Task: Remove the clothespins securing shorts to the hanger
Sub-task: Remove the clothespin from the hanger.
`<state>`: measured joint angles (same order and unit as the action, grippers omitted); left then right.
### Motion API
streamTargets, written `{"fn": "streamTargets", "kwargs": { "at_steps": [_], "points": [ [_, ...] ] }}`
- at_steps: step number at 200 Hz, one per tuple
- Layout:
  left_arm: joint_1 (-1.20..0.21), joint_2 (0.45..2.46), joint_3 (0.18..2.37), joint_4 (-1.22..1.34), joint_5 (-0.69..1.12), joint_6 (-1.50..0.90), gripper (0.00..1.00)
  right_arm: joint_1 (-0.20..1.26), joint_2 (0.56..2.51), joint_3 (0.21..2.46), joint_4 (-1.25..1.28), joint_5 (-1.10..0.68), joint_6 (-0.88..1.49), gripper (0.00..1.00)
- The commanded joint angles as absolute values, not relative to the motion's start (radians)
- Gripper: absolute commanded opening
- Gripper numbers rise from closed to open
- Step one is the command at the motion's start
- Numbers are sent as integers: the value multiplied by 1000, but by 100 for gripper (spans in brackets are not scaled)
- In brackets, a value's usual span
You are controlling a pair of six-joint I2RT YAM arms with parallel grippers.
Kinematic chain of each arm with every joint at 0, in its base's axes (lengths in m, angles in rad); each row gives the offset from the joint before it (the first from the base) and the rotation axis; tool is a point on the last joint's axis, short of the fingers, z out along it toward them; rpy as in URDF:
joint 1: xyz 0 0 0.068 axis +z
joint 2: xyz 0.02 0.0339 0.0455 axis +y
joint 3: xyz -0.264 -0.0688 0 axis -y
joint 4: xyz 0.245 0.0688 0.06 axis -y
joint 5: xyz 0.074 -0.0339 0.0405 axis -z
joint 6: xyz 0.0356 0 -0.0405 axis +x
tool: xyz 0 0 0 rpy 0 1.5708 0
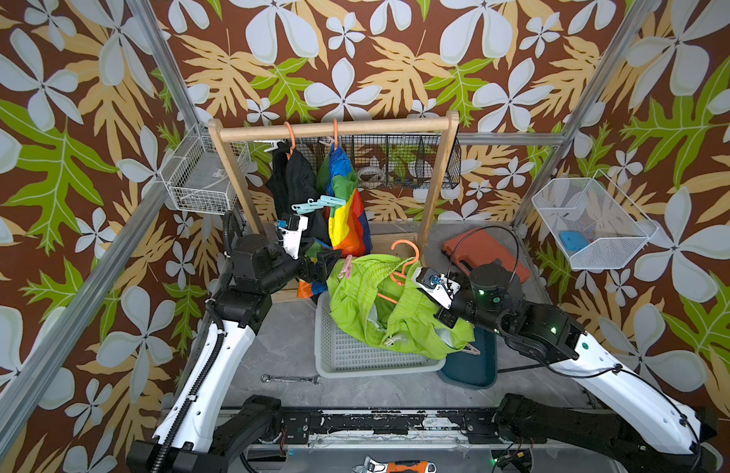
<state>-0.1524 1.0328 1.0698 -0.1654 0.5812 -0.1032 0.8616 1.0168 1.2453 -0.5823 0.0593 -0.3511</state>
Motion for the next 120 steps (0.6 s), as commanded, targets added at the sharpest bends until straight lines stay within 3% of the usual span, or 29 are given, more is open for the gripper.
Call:
{"fn": "streamTargets", "kwargs": {
  "at_steps": [1, 120],
  "points": [
    [-148, 1020, 1051, -111, 675, -115, 100, 858, 1005, 1249, -462, 46, -354, 0],
    [-149, 936, 919, -6, 783, -133, 98, 849, 1036, 1339, -483, -139, -342, 0]
  ]
}}
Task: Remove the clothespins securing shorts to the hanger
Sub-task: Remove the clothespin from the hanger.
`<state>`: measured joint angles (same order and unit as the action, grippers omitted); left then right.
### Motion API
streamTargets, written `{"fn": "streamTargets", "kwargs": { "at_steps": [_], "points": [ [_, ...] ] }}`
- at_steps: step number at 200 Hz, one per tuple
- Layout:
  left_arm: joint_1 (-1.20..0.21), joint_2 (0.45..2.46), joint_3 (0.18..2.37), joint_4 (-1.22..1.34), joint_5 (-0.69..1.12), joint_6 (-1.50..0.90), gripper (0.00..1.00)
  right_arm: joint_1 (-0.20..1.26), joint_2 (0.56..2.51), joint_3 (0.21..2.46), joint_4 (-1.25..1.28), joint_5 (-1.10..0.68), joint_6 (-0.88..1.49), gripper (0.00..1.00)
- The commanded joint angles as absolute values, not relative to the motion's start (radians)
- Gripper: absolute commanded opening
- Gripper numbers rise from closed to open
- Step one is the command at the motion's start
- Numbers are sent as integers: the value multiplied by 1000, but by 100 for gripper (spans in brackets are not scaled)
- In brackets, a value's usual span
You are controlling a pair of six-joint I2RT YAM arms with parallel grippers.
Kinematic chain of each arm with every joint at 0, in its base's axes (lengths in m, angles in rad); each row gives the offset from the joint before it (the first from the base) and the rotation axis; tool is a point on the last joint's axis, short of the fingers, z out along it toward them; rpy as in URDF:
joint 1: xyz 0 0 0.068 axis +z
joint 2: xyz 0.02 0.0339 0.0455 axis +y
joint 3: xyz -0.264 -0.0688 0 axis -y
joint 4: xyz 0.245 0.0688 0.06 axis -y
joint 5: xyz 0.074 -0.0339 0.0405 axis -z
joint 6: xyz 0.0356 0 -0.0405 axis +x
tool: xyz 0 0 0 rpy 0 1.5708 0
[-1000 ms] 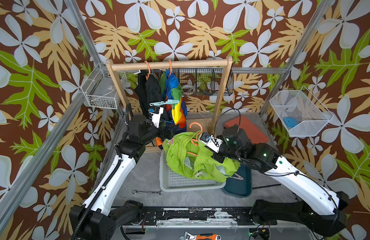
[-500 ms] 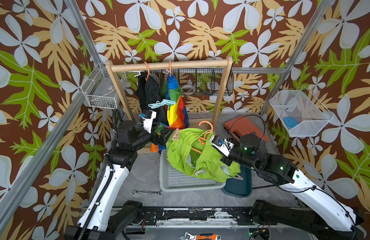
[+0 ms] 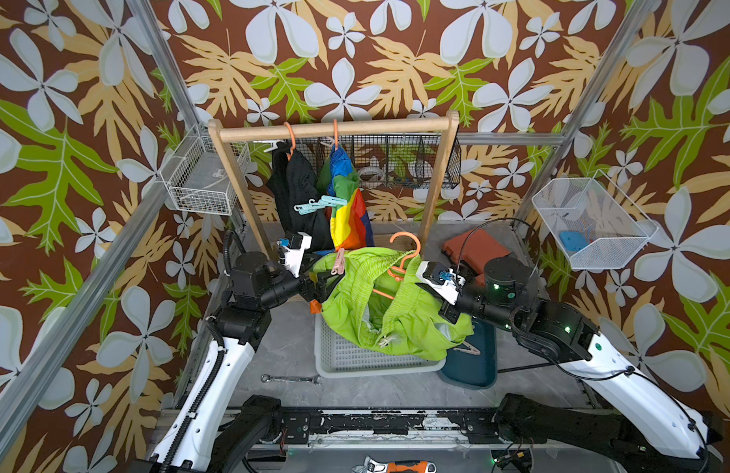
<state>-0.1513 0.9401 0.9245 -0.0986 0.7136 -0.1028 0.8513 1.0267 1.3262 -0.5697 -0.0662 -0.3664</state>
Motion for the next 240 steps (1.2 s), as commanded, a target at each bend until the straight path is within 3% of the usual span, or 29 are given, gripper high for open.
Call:
{"fn": "streamTargets", "kwargs": {
  "at_steps": [1, 23, 29, 39, 50, 58, 105, 111, 134, 158, 204, 240],
  "points": [
    [-148, 936, 918, -5, 786, -135, 98, 848, 1036, 1340, -483, -139, -342, 0],
    [-149, 928, 902, 34, 848, -159, 85, 809, 1073, 1353, -479, -177, -341, 0],
    [-148, 928, 901, 34, 857, -161, 75, 799, 1083, 1357, -476, -186, -342, 0],
    [-149, 925, 895, 32, 874, -158, 53, 782, 1097, 1360, -463, -196, -344, 0],
    [-149, 924, 890, 17, 877, -148, 16, 764, 1113, 1366, -448, -204, -342, 0],
    [-149, 922, 883, 9, 880, -139, 0, 751, 1129, 1375, -444, -210, -344, 0],
    [-148, 910, 833, 75, 884, -163, 0, 714, 1230, 1414, -419, -165, -357, 0],
    [-149, 910, 830, 80, 884, -162, 0, 715, 1237, 1413, -416, -145, -359, 7],
    [-148, 909, 818, 94, 852, -164, 0, 713, 1213, 1389, -378, -73, -358, 48],
    [-149, 894, 806, 98, 807, -162, 0, 714, 1153, 1370, -349, 25, -375, 68],
    [-149, 907, 798, 140, 783, -217, 0, 783, 1067, 1330, -341, 76, -462, 74],
    [-148, 951, 821, 125, 812, -243, 0, 1043, 1123, 1247, -196, 393, -714, 75]
  ]
}}
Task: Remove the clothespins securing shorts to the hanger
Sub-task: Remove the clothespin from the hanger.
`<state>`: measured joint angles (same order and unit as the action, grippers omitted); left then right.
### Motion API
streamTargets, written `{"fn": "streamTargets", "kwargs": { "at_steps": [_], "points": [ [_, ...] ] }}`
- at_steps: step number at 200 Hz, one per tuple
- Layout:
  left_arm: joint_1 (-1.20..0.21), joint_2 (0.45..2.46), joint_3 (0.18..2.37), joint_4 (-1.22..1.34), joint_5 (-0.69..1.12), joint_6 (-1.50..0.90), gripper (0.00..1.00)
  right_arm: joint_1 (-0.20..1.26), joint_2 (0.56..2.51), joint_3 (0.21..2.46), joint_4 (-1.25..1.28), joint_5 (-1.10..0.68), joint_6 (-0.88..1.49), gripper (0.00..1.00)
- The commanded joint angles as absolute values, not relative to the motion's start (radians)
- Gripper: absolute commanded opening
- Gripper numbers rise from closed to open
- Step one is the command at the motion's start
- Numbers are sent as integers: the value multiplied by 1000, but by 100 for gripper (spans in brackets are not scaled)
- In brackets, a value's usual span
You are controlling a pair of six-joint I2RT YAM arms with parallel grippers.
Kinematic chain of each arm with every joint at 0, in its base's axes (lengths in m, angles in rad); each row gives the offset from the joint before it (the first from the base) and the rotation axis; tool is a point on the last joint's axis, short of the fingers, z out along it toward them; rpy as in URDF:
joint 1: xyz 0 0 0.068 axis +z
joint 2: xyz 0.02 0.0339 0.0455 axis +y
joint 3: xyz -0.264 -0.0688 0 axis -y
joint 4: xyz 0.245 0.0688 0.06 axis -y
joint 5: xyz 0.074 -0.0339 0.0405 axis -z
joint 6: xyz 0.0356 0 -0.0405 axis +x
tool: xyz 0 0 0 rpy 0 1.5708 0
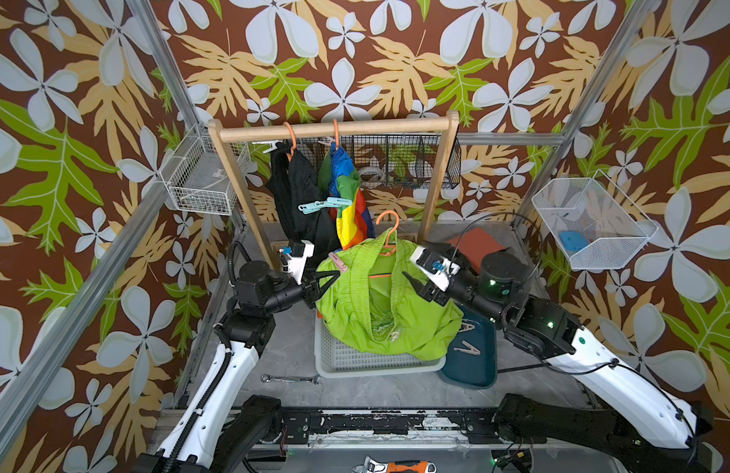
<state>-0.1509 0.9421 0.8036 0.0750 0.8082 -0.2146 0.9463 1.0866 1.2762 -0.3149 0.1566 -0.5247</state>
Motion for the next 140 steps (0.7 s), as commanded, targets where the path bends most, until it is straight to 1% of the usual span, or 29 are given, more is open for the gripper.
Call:
{"fn": "streamTargets", "kwargs": {
  "at_steps": [1, 26, 41, 52, 93, 140],
  "points": [
    [-149, 950, 821, 124, 812, -243, 0, 1047, 1125, 1246, -190, 401, -723, 75],
    [-150, 944, 821, 96, 798, -236, 0, 1102, 1156, 1177, 17, 481, -878, 74],
    [-152, 946, 822, 81, 793, -237, 0, 1117, 1171, 1145, 144, 487, -961, 74],
    [-154, 947, 826, 63, 784, -229, 0, 1119, 1187, 1148, 189, 460, -992, 74],
    [-161, 954, 843, 24, 752, -219, 0, 1123, 1297, 1275, 124, 381, -1009, 74],
    [-162, 969, 851, 20, 750, -227, 0, 1129, 1396, 1431, -73, 343, -963, 73]
  ]
}}
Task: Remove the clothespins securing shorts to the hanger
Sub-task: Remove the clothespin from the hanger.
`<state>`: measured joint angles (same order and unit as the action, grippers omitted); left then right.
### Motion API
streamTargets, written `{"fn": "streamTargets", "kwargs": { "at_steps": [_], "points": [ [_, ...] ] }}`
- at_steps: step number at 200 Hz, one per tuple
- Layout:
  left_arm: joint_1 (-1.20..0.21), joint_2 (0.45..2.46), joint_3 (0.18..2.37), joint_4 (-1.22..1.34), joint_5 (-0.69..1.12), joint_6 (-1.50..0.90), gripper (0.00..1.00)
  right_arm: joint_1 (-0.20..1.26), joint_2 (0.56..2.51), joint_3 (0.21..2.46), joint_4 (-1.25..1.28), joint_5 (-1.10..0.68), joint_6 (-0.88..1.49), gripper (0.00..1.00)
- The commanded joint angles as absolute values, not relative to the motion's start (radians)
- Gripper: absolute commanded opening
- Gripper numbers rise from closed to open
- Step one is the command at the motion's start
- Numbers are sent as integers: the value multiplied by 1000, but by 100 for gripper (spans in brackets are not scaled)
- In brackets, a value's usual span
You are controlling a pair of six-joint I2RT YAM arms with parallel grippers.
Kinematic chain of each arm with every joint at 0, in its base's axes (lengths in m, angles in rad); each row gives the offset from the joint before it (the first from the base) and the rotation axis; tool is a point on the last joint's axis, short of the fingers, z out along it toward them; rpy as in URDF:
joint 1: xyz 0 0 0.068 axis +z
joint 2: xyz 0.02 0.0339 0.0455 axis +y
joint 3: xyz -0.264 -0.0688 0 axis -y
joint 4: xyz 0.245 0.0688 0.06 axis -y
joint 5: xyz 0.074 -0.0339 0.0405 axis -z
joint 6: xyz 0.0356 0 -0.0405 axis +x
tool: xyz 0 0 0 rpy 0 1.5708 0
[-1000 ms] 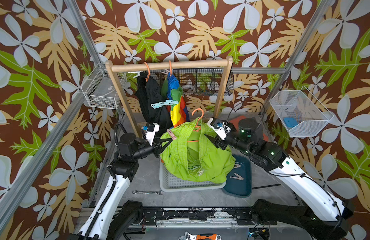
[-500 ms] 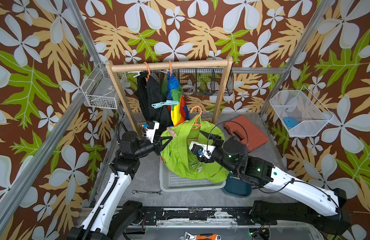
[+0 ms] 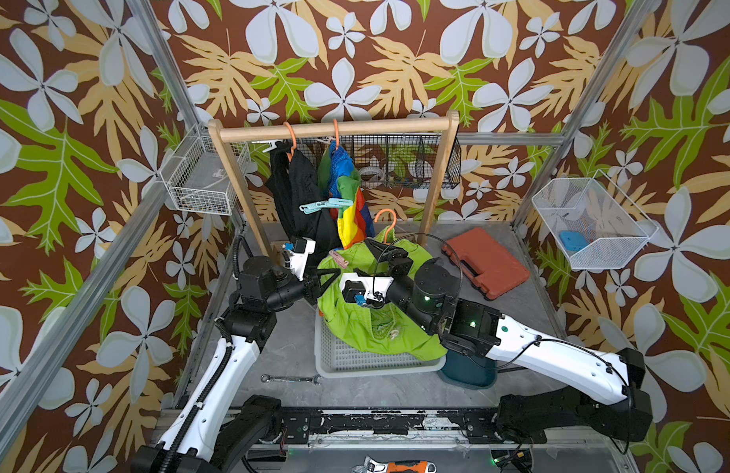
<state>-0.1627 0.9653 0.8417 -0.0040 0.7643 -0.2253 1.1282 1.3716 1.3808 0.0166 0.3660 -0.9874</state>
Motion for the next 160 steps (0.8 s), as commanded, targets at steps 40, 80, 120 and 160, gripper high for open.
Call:
{"fn": "streamTargets", "kwargs": {
  "at_steps": [40, 80, 120, 160],
  "points": [
    [-162, 976, 857, 15, 742, -227, 0, 1135, 1465, 1517, -190, 328, -958, 72],
    [-162, 986, 862, 15, 746, -232, 0, 1133, 1506, 1539, -222, 336, -971, 72],
    [-163, 982, 859, 16, 750, -233, 0, 1118, 1536, 1573, -218, 325, -975, 70],
    [-161, 975, 857, 15, 749, -234, 0, 1096, 1571, 1610, -235, 305, -967, 58]
  ]
}}
